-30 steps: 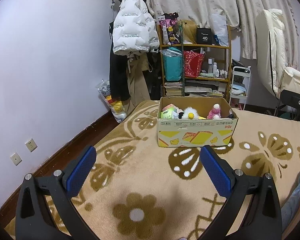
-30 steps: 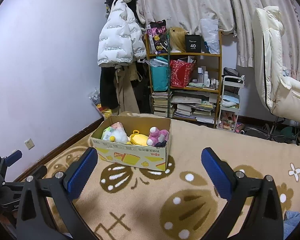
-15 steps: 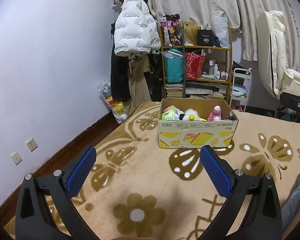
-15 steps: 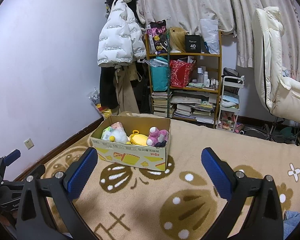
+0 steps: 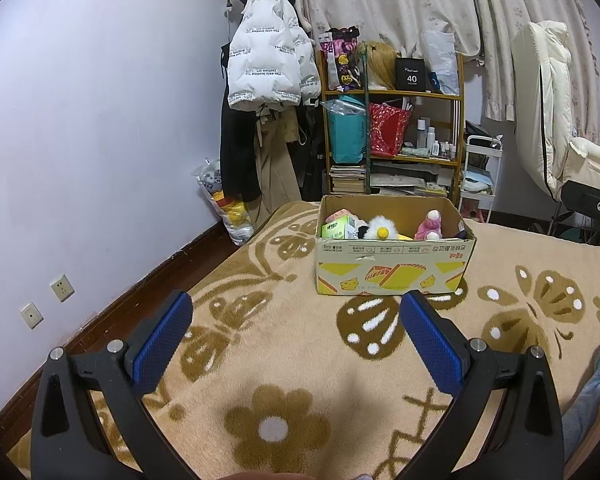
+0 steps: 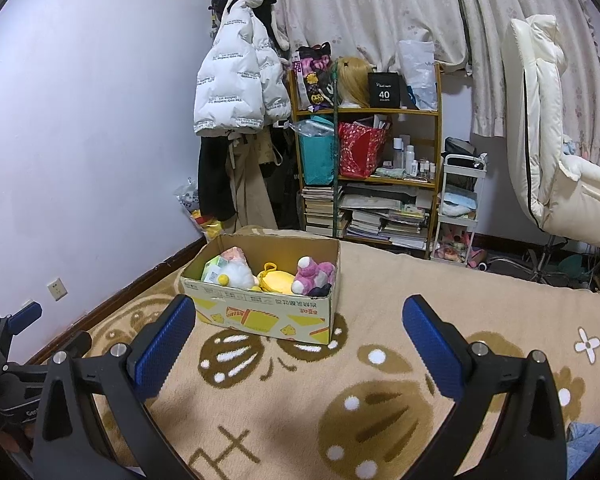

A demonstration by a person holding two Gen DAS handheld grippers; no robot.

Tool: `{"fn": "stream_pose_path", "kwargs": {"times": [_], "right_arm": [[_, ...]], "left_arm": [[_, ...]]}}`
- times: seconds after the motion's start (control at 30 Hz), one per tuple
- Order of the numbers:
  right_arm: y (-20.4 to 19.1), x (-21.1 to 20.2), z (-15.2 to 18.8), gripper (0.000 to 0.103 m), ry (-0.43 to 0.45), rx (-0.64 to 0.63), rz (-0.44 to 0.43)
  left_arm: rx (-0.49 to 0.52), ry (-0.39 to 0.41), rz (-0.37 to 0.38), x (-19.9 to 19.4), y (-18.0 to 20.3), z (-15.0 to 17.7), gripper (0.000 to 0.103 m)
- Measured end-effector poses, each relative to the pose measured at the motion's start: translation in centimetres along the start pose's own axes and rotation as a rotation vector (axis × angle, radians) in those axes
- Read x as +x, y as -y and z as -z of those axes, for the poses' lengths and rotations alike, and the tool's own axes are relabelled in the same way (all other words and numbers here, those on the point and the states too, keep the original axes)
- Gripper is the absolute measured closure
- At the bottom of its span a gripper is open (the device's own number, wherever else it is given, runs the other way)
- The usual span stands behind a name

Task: Organize soft objects

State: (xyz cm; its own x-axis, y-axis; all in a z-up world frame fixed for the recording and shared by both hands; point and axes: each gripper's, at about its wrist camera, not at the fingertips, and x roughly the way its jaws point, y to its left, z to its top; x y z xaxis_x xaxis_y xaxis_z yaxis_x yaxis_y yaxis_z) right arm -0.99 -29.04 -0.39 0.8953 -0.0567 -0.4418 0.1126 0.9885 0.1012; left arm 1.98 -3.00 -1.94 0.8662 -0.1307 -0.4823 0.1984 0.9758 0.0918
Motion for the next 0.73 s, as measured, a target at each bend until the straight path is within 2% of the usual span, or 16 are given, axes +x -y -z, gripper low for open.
{"fn": "stream_pose_path", "kwargs": {"times": [0.73], "right_arm": [[0.04,-0.11,-0.07,0.000,0.000,-0.002,0.003]], "left_arm": [[0.003,-0.018,-0.011,0.46,0.10,-0.04,0.001]]}}
